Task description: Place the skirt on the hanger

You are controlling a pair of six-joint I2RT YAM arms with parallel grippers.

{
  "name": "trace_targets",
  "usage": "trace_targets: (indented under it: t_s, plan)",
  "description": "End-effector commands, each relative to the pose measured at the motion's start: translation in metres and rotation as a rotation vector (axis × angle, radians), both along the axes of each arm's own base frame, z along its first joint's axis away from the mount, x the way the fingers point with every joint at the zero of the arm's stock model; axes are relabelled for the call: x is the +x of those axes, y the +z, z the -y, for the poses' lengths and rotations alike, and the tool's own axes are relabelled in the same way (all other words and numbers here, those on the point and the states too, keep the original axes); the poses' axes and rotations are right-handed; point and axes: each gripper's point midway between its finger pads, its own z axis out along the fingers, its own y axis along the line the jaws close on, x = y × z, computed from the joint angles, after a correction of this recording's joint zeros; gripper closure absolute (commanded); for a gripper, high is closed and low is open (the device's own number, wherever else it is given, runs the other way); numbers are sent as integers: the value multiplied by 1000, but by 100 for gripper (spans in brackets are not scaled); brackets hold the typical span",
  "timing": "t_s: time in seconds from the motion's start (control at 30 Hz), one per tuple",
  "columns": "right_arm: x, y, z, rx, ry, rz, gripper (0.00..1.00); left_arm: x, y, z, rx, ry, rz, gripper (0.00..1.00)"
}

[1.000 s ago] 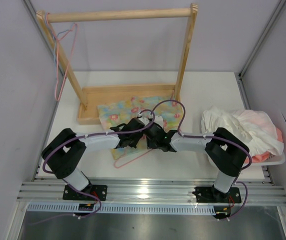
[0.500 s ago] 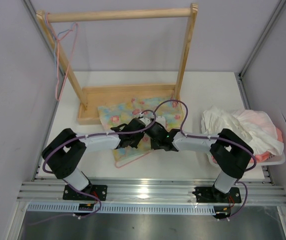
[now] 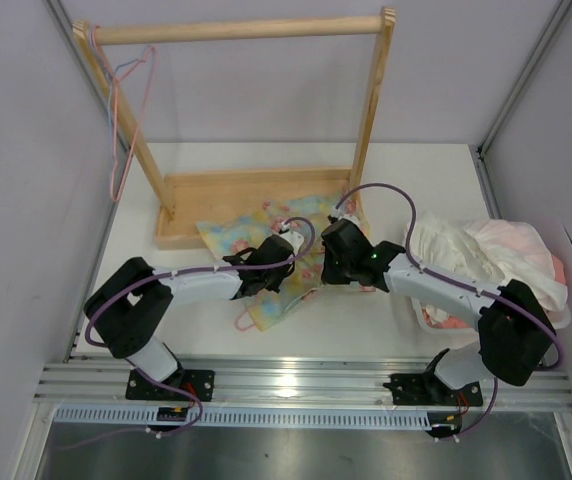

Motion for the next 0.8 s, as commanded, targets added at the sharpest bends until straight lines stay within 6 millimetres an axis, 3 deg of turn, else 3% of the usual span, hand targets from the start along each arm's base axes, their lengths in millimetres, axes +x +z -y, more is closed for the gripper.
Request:
trace_targets:
  t_s: [0.0, 0.07, 0.2, 0.33, 0.53, 0.77]
  plan:
    - [-21, -4, 5, -29, 79, -55, 99, 15, 20, 6, -49, 36, 87, 100]
    - [-29, -15, 5, -64, 96, -63, 99, 19, 23, 5, -38, 46, 107, 100]
    - [-45, -44, 25, -92, 65, -122, 100, 23, 30, 6, -32, 28, 138, 100]
    - [-49, -43, 28, -73, 80, -128, 98, 26, 33, 9, -46, 29, 144, 100]
    - [-77, -73, 40, -134, 115, -184, 97, 31, 47, 17, -63, -1, 165, 100]
    - [-81, -69, 12, -92, 158, -166, 93, 24, 61, 25, -133, -28, 167, 100]
